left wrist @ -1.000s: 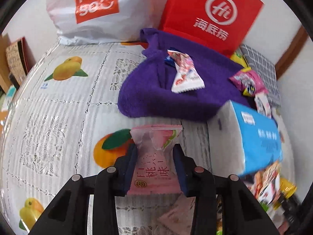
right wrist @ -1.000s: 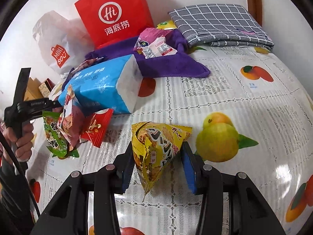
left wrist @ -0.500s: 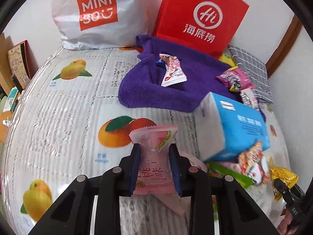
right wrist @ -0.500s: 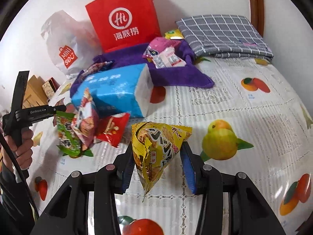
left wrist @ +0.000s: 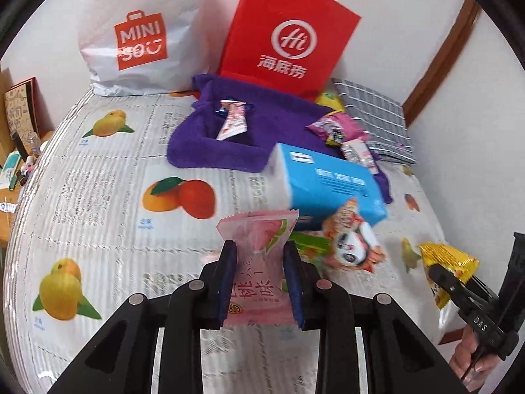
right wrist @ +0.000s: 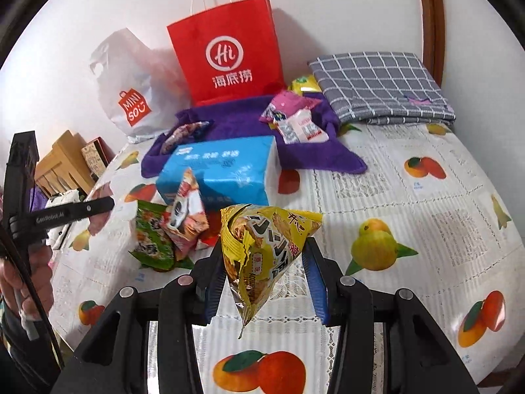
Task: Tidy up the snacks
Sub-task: 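Carry the pink packet with the left tool while the right tool carries the yellow bag to the towel, then open the left tool over the towel while the right tool releases the yellow bag there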
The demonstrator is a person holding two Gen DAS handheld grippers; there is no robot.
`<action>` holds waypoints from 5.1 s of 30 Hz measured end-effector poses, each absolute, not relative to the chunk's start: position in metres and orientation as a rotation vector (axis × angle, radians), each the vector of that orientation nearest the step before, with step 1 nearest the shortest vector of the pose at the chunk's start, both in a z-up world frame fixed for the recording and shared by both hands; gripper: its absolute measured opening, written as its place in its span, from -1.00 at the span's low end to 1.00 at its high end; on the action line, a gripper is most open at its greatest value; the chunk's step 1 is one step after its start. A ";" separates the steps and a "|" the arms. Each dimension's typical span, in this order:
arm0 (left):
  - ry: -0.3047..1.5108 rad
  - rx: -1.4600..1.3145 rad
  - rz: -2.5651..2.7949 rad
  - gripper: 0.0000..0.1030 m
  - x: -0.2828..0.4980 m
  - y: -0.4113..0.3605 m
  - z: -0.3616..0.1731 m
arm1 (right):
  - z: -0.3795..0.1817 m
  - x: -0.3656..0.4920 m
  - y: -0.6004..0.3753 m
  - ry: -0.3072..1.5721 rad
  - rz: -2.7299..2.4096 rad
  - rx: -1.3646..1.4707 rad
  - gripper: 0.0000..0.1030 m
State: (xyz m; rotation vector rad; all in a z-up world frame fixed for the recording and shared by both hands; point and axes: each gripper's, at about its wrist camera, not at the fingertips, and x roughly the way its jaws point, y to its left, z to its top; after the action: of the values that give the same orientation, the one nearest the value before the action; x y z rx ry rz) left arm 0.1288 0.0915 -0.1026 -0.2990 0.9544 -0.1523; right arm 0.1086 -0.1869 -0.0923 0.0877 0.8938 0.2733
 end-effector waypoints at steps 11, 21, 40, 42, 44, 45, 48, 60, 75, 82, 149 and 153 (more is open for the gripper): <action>0.906 -0.277 -0.254 -0.46 0.121 0.050 -0.073 | -0.050 0.105 -0.185 0.827 0.258 0.092 -0.13; 0.863 -0.263 -0.285 -0.46 0.134 0.032 -0.048 | -0.021 0.123 -0.172 0.783 0.265 0.056 -0.13; 0.797 -0.203 -0.237 -0.46 0.179 0.032 -0.016 | -0.004 0.195 -0.157 0.752 0.258 0.018 -0.13; 0.794 -0.203 -0.230 -0.46 0.186 0.034 -0.017 | -0.005 0.204 -0.156 0.754 0.258 0.015 -0.13; 0.794 -0.203 -0.225 -0.46 0.192 0.035 -0.018 | -0.007 0.210 -0.155 0.756 0.258 0.011 -0.13; 0.795 -0.202 -0.224 -0.46 0.196 0.036 -0.018 | -0.008 0.214 -0.154 0.760 0.258 0.007 -0.13; 0.797 -0.204 -0.213 -0.46 0.208 0.040 -0.019 | -0.012 0.225 -0.149 0.765 0.259 -0.021 -0.13; 0.827 -0.251 -0.147 -0.46 0.248 0.077 -0.030 | -0.039 0.280 -0.144 0.818 0.294 -0.044 -0.13; 0.907 -0.279 -0.080 -0.46 0.292 0.103 -0.070 | -0.044 0.338 -0.131 0.827 0.357 -0.042 -0.13; 0.962 -0.303 -0.064 -0.46 0.314 0.117 -0.099 | -0.067 0.357 -0.130 0.860 0.353 -0.058 -0.13; 1.014 -0.303 -0.063 -0.01 0.292 0.117 -0.111 | -0.084 0.348 -0.093 0.942 0.476 -0.112 0.30; 0.972 -0.276 -0.054 -0.01 0.269 0.115 -0.098 | -0.065 0.325 -0.107 0.903 0.446 -0.070 0.30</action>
State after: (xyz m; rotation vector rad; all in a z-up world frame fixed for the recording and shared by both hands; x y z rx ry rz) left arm 0.2689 0.1152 -0.0983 -0.2761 0.9722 -0.0544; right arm 0.3255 -0.1069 -0.0654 -0.0696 0.9033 0.4458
